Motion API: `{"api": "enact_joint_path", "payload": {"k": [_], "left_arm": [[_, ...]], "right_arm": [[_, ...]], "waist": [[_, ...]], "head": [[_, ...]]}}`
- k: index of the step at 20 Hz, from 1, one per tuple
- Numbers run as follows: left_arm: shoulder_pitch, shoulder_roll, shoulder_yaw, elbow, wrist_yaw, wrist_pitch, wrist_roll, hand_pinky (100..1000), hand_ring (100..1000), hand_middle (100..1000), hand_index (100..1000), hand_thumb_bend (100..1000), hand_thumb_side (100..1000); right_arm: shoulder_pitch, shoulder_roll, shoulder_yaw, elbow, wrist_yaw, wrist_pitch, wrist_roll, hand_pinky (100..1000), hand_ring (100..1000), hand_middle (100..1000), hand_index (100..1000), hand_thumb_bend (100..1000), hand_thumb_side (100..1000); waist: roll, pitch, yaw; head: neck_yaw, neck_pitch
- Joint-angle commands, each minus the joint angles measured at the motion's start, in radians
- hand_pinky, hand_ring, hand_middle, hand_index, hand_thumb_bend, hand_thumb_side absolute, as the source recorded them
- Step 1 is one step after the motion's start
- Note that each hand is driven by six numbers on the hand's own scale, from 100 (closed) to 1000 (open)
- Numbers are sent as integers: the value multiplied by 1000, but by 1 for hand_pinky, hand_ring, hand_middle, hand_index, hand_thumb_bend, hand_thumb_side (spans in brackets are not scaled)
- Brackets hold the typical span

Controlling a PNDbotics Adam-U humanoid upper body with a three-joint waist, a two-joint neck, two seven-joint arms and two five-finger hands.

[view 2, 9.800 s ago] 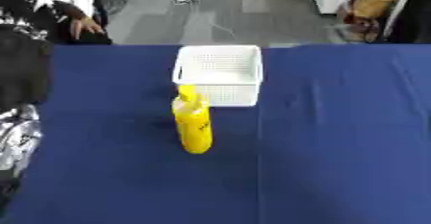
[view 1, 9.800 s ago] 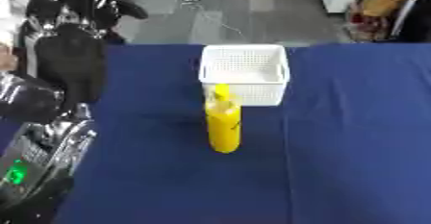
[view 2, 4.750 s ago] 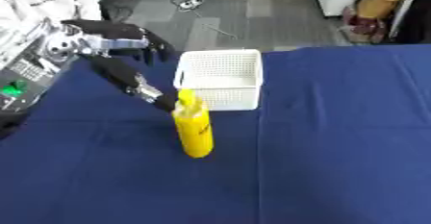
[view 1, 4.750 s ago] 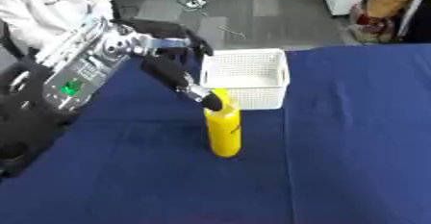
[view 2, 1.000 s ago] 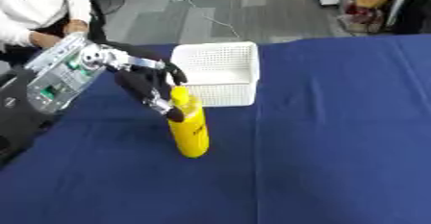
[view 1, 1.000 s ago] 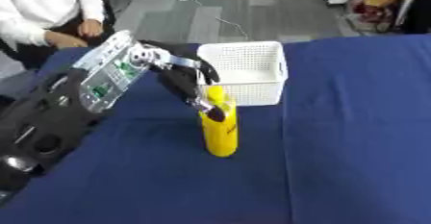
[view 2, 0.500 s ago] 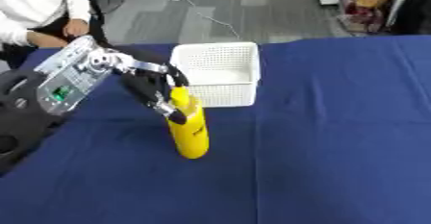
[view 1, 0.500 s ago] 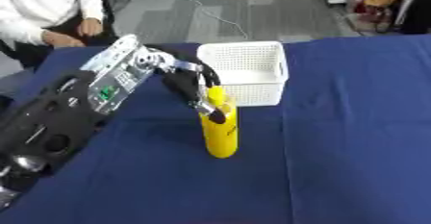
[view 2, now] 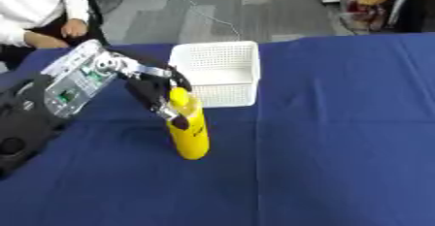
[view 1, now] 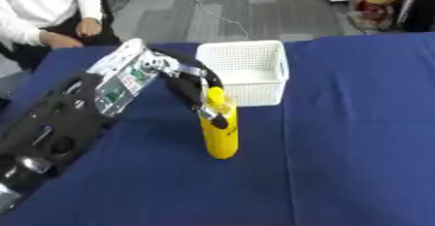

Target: Pick up objects on the table and place them in the box.

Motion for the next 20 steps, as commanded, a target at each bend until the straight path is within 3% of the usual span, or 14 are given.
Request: {"api": "enact_joint_path", "payload": {"k": [1,20], "left_arm": [[-10,10,7,-3,-2,-8,0,703,729,859,954,758,701],[3,10,27,13,-24,-16,0,702,733,864,960,744,691]], "right_arm": [[-24,-3,-2,-15,-4,3,-1,183,254,320,451,100,859],[-44,14,-3,-15,-12,7,-1,183,254,320,451,100,858]], "waist": [[-2,-11,-1],[2,1,-22]], "head": [[11,-13],[11,-23]]}}
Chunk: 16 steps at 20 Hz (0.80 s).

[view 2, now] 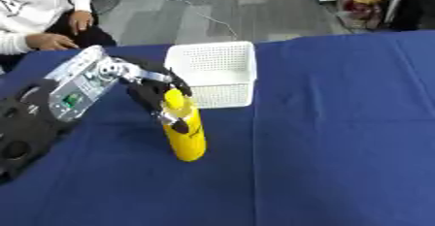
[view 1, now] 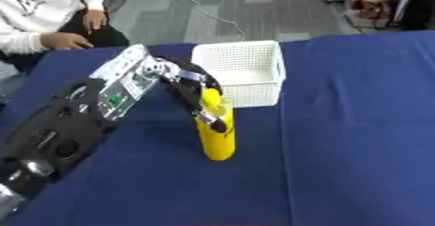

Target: Pick up objects on the table and place them in the box.

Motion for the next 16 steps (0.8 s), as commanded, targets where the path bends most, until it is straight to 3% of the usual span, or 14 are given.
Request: {"api": "enact_joint_path", "payload": {"k": [1,16], "left_arm": [[-7,18,21,-4,-10,-6,-1,702,733,864,959,745,691],[3,25,31,11,-30,-17,-1,704,732,860,960,745,691]], "right_arm": [[-23,0,-3,-15,-4,4,2,183,254,320,451,100,858],[-41,10,-2,-15,-10,5,6,184,254,320,451,100,858]], "waist": [[-1,-10,-5],[0,9,-22]], "head": [[9,-17],[13,-30]]}}
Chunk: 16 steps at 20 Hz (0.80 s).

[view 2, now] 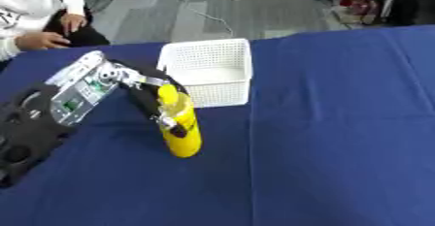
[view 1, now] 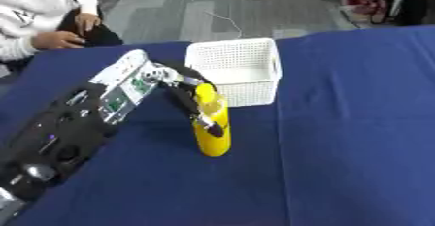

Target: Pick up objects on the table and place them in the box.

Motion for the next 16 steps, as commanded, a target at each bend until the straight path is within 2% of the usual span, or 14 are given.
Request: {"api": "enact_joint_path", "payload": {"k": [1,8,9,10,11,12,13,16], "left_arm": [[-12,24,20,-6,-4,-6,0,703,732,859,959,744,690],[-8,23,29,-5,5,-10,1,688,716,841,934,697,690],[-7,22,31,-6,8,-10,4,640,666,787,902,623,675],[-6,21,34,-7,13,-9,16,648,675,796,908,630,676],[-5,20,36,-8,19,-7,33,609,620,727,859,573,671],[-3,18,37,-7,27,-5,53,622,637,749,877,595,672],[-1,17,38,-6,35,-3,74,514,542,642,803,540,672],[5,12,38,3,63,6,138,444,492,591,764,505,687]], "right_arm": [[-19,-6,-2,-15,-3,2,3,184,254,320,451,100,857],[-21,-5,-2,-15,-6,1,4,184,254,320,451,100,855],[-22,-5,-2,-15,-6,1,5,184,254,320,451,100,857],[-22,-5,-2,-15,-6,1,5,184,254,320,451,100,857],[-22,-5,-2,-15,-7,1,5,184,254,320,451,100,857],[-22,-5,-2,-15,-7,1,5,184,254,320,451,100,856],[-22,-5,-3,-15,-7,0,5,184,254,320,451,100,856],[-23,-4,-3,-15,-8,1,5,184,254,320,451,100,856]], "waist": [[-3,-12,-1],[-4,-9,-2],[-4,-9,-2],[-4,-9,-2],[-4,-9,-2],[-4,-9,-2],[-5,-9,-2],[-5,-8,-3]], "head": [[7,-19],[8,-21],[8,-21],[8,-21],[8,-21],[9,-21],[9,-21],[10,-21]]}}
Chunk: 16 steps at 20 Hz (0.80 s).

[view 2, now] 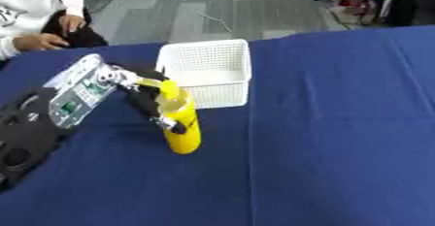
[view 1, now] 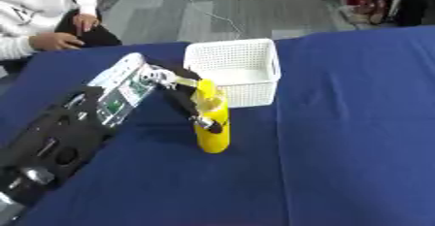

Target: Pick up objects on the table and place them in the box.

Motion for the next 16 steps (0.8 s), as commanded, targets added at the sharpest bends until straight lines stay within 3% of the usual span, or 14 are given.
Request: {"api": "enact_joint_path", "payload": {"k": [1,2,3,5,6,7,9,11,13,14,16], "left_arm": [[-7,11,19,2,31,8,65,403,462,561,735,466,702],[-5,9,21,4,43,10,91,409,466,566,739,474,699],[-4,8,22,6,54,12,117,336,409,509,686,382,744],[0,3,26,11,87,16,191,276,356,468,648,278,800],[2,2,26,14,104,18,227,289,369,478,658,296,790],[4,1,25,17,118,19,258,201,283,401,591,169,864],[7,0,24,21,145,16,327,114,196,313,517,155,859],[10,1,23,24,164,10,384,100,101,216,435,153,856],[13,2,23,20,179,-9,440,100,100,100,366,164,894],[13,5,23,12,185,-28,466,100,100,100,326,172,836],[12,14,23,-1,196,-64,502,100,100,100,283,176,825]], "right_arm": [[-20,-4,-3,-15,-5,0,4,184,254,320,451,100,856],[-20,-4,-3,-15,-5,0,4,184,254,320,451,100,856],[-20,-3,-3,-15,-6,0,4,184,254,320,451,100,856],[-20,-3,-3,-15,-6,0,4,184,254,320,451,100,855],[-20,-3,-3,-15,-6,0,4,184,254,320,451,100,856],[-21,-3,-3,-15,-6,0,4,184,254,319,451,100,856],[-21,-2,-3,-15,-7,1,4,184,254,319,451,100,856],[-21,-2,-4,-15,-7,0,4,184,254,319,451,100,856],[-21,-2,-4,-15,-7,0,4,184,254,319,451,100,855],[-20,-3,-4,-15,-7,0,4,184,254,319,451,100,855],[-18,-4,-5,-15,-6,0,4,184,254,319,451,100,855]], "waist": [[-5,-12,-1],[-5,-12,-1],[-5,-12,-1],[-6,-11,-1],[-6,-11,-1],[-6,-11,-2],[-7,-11,-2],[-7,-11,-2],[-7,-11,-1],[-7,-11,0],[-7,-12,3]], "head": [[9,-13],[9,-13],[9,-13],[9,-13],[9,-13],[9,-13],[9,-13],[9,-13],[8,-13],[7,-12],[6,-11]]}}
